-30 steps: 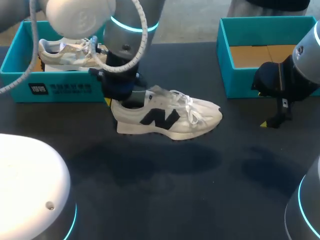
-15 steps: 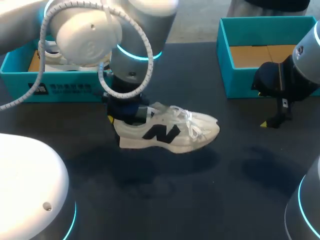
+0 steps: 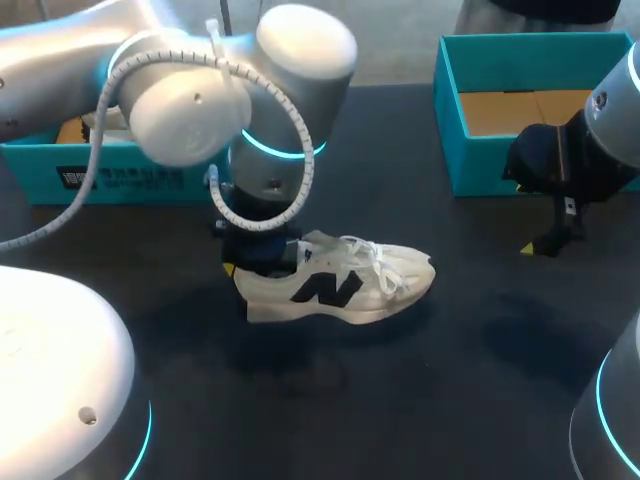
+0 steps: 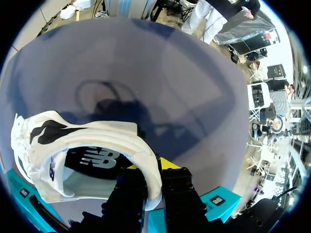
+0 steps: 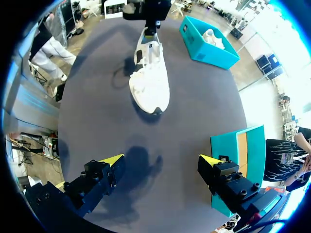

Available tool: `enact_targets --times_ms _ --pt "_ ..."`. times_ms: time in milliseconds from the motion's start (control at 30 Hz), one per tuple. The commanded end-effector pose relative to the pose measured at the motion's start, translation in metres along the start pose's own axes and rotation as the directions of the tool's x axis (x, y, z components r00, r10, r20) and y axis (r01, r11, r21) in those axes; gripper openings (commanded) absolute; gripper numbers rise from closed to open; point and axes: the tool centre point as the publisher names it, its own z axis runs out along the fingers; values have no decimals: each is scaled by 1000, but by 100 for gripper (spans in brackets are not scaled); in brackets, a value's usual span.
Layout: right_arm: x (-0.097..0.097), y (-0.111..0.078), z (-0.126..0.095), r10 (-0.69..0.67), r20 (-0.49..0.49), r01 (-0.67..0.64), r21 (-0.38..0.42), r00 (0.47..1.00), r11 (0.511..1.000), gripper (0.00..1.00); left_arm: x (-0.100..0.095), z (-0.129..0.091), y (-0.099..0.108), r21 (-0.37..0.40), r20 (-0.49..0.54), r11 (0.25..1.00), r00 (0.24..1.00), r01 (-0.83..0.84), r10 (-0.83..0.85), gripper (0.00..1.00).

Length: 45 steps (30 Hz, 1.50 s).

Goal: Take the shoe out of the shoebox, open the shoe tongue, remove and reinsert the insole, then place the shoe into the shoebox

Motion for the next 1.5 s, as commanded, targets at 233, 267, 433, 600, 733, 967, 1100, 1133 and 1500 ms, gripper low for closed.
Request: enact_targets --times_ms 233,267,433,600,733,967,1100,1133,1500 --pt "0 0 1 0 1 0 2 1000 1000 100 -4 32 -2 -25 -22 999 1000 -21 20 0" --pt "0 0 1 0 1 0 2 1000 1000 100 -5 35 -2 -29 -27 999 999 -23 22 0" --pt "0 0 1 0 1 0 2 1000 1000 100 -9 50 -1 -32 -36 999 999 -32 31 0" --pt "0 0 1 0 1 0 2 1000 1000 100 -10 54 0 -30 -30 999 999 -30 29 0" --pt "0 0 1 0 1 0 2 1000 1000 100 -11 51 0 -40 -26 999 999 -24 23 46" --pt "0 0 1 0 1 0 2 1000 1000 100 -11 35 -4 -36 20 999 1000 -7 8 100" --pt "0 0 1 0 1 0 2 1000 1000 100 -10 19 -3 -26 59 999 998 18 -16 100" --pt "0 0 1 0 1 0 2 1000 1000 100 -9 14 -2 -24 74 999 997 24 -22 100" --pt "0 0 1 0 1 0 2 1000 1000 100 7 -26 9 31 159 993 980 115 -119 100"
